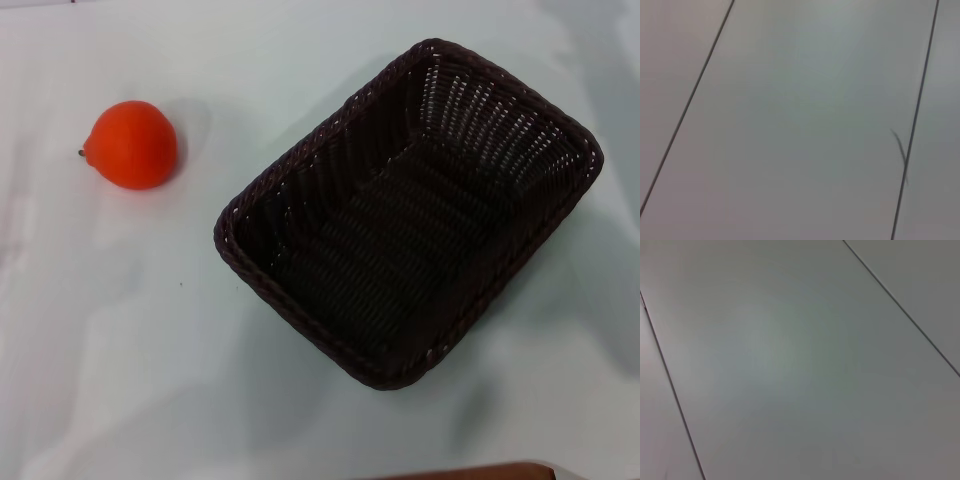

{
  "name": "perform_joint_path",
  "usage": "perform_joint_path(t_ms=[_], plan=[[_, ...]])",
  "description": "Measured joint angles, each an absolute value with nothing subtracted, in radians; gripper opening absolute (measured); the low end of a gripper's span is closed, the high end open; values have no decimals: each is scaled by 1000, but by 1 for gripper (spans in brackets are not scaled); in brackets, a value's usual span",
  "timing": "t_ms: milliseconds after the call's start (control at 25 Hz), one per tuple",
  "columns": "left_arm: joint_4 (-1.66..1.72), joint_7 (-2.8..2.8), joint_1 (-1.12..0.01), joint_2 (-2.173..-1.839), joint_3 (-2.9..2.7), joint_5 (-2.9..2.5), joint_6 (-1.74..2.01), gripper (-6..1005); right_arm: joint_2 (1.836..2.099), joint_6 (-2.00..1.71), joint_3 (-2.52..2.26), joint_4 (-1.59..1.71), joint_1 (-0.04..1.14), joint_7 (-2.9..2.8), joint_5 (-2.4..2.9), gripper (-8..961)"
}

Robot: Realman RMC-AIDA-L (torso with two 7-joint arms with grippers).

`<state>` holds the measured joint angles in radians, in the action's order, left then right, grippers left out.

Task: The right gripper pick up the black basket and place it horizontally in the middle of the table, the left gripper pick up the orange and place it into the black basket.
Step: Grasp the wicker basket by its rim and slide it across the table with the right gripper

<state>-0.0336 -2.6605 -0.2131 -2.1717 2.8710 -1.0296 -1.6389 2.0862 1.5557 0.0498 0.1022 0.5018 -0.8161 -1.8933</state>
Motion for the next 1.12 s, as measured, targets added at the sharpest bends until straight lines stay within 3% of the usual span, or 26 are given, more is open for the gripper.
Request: perform_joint_path(t_ms=[640, 880, 960, 1120], plan=[[-32, -2660, -208, -2172, 2873, -1027, -1650, 843, 2082, 1554, 7, 128, 489, -838, -1874, 932], [-36, -2660, -209, -2169, 2876, -1024, -1633, 844, 2078, 1441, -232, 574, 466, -1366, -1606, 929], [-38, -2660, -213, -2168, 2876, -1024, -1625, 844, 2078, 1441, -232, 574, 466, -1366, -1606, 928], [-40, -2660, -219, -2167, 2876, -1024, -1608, 843, 2063, 1484, -361, 1013, 464, -1938, -1275, 918]])
